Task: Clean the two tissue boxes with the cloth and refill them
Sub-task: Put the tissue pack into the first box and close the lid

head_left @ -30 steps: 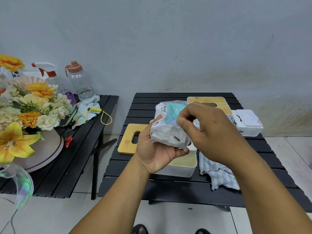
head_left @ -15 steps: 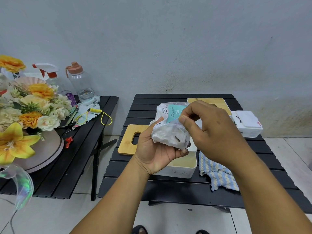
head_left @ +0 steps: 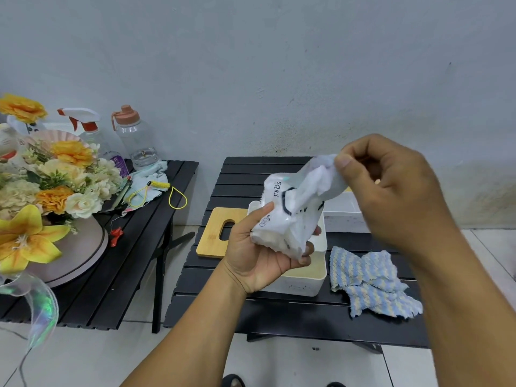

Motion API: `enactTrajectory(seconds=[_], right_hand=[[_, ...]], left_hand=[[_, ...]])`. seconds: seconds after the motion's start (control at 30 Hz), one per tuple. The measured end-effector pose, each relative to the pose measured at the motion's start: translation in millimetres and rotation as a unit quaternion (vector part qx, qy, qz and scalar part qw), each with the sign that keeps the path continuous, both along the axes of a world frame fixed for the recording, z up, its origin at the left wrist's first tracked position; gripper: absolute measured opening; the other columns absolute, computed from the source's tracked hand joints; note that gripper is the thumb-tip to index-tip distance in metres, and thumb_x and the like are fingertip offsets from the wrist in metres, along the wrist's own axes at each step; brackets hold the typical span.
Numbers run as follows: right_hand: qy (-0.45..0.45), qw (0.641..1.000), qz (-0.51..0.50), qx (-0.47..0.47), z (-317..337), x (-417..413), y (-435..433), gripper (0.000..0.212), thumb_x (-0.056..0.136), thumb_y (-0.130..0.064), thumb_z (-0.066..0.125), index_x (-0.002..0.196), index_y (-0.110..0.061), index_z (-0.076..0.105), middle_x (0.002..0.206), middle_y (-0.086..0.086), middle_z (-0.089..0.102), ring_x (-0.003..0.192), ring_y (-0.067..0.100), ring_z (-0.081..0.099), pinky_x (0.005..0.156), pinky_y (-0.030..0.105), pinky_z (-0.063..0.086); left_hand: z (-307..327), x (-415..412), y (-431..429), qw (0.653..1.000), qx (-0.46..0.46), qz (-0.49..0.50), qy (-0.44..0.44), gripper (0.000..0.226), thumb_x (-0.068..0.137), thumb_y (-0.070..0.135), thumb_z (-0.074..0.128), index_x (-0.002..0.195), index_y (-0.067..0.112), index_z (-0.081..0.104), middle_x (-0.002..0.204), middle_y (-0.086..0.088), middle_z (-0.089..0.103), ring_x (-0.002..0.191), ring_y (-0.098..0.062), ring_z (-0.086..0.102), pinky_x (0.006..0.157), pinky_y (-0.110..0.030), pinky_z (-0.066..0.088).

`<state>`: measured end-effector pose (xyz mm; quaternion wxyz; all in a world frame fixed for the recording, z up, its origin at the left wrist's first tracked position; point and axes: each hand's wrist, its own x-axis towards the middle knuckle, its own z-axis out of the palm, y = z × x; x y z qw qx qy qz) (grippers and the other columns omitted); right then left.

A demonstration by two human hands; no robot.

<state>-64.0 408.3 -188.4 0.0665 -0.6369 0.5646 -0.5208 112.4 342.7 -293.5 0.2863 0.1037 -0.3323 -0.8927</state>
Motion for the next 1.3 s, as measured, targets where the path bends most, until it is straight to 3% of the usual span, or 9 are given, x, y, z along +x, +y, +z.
enactTrajectory(seconds=[0.13,0.27,0.4,0.6,0.7,0.8,1.03,1.13,1.3], right_hand=[[0.002,1.000,-0.006,0.025,-5.9,5.3,-1.7,0.015,0.098,-0.024,0.059,0.083,-0.025,0.063,0.067,-0.030,0.057,0.061,-0.005,0.053,0.055,0.008,0.036],[-0.013,0.999,-0.013,0.028,-3.6,1.7,-2.5,0.016,0.098,-0.025,0.059,0.082,-0.028,0.063,0.066,-0.031,0.057,0.061,-0.005,0.052,0.054,0.007,0.035],[-0.038,0.999,-0.022,0.031,-6.6,3.3,-4.3,0.015,0.097,-0.027,0.060,0.083,-0.028,0.065,0.070,-0.019,0.063,0.064,-0.002,0.054,0.056,0.009,0.039],[-0.084,0.995,-0.018,0.042,-11.2,4.4,-8.3,0.014,0.097,-0.031,0.061,0.086,-0.027,0.069,0.075,-0.010,0.070,0.069,0.012,0.062,0.065,0.034,0.054],[-0.164,0.985,0.018,0.056,-10.7,3.8,-8.7,0.018,0.097,-0.025,0.062,0.081,-0.027,0.070,0.064,-0.015,0.065,0.055,0.002,0.050,0.057,0.019,0.044],[-0.230,0.970,0.035,0.071,-11.7,4.1,-9.1,0.019,0.095,-0.023,0.065,0.079,-0.027,0.072,0.066,-0.008,0.064,0.056,0.003,0.048,0.060,0.020,0.043],[-0.256,0.962,-0.025,0.094,-21.4,-1.4,-18.1,0.018,0.095,-0.024,0.064,0.080,-0.027,0.072,0.064,-0.015,0.065,0.057,-0.001,0.052,0.065,0.026,0.045],[-0.254,0.960,-0.045,0.106,-27.3,-4.8,-22.8,0.017,0.096,-0.023,0.063,0.081,-0.026,0.071,0.058,-0.019,0.063,0.053,-0.003,0.053,0.060,0.021,0.043],[-0.258,0.958,-0.053,0.115,-31.8,-7.3,-27.4,0.017,0.097,-0.021,0.063,0.081,-0.024,0.069,0.058,-0.018,0.064,0.051,-0.005,0.055,0.051,0.010,0.042]], left_hand=[[1.6,-3.5,3.9,1.000,0.009,-0.027,0.009,0.068,0.096,0.053,0.050,0.145,0.007,0.045,0.117,-0.026,0.059,0.083,-0.036,0.066,0.074,-0.041,0.053],[-1.5,0.7,1.6,0.998,0.022,-0.041,0.030,0.074,0.092,0.052,0.060,0.147,0.005,0.044,0.121,-0.028,0.058,0.089,-0.041,0.069,0.077,-0.046,0.055],[-0.2,1.1,1.2,0.999,0.011,-0.032,0.000,0.074,0.096,0.061,0.039,0.147,0.008,0.045,0.118,-0.026,0.061,0.085,-0.039,0.069,0.074,-0.045,0.054],[-2.0,1.7,1.8,0.999,0.011,-0.039,-0.001,0.076,0.096,0.063,0.038,0.148,0.009,0.045,0.120,-0.026,0.061,0.086,-0.039,0.069,0.075,-0.046,0.056],[-2.0,1.1,0.8,0.999,0.012,-0.041,-0.007,0.075,0.095,0.062,0.041,0.149,0.010,0.045,0.121,-0.025,0.059,0.087,-0.038,0.069,0.076,-0.045,0.055],[-3.8,0.2,-0.5,0.999,0.011,-0.041,-0.025,0.076,0.094,0.059,0.047,0.152,0.010,0.043,0.125,-0.025,0.054,0.085,-0.037,0.068,0.076,-0.045,0.054],[-5.6,0.1,1.0,0.998,0.026,-0.047,-0.025,0.085,0.086,0.050,0.069,0.154,0.008,0.040,0.129,-0.026,0.049,0.085,-0.039,0.067,0.076,-0.048,0.057],[-4.5,-0.3,1.9,0.998,0.028,-0.043,-0.029,0.097,0.082,0.046,0.075,0.159,0.006,0.031,0.128,-0.026,0.050,0.084,-0.040,0.068,0.075,-0.049,0.057],[-3.7,-1.2,4.2,0.998,0.027,-0.037,-0.036,0.098,0.081,0.044,0.076,0.159,0.005,0.031,0.128,-0.026,0.051,0.083,-0.040,0.068,0.073,-0.049,0.058]])
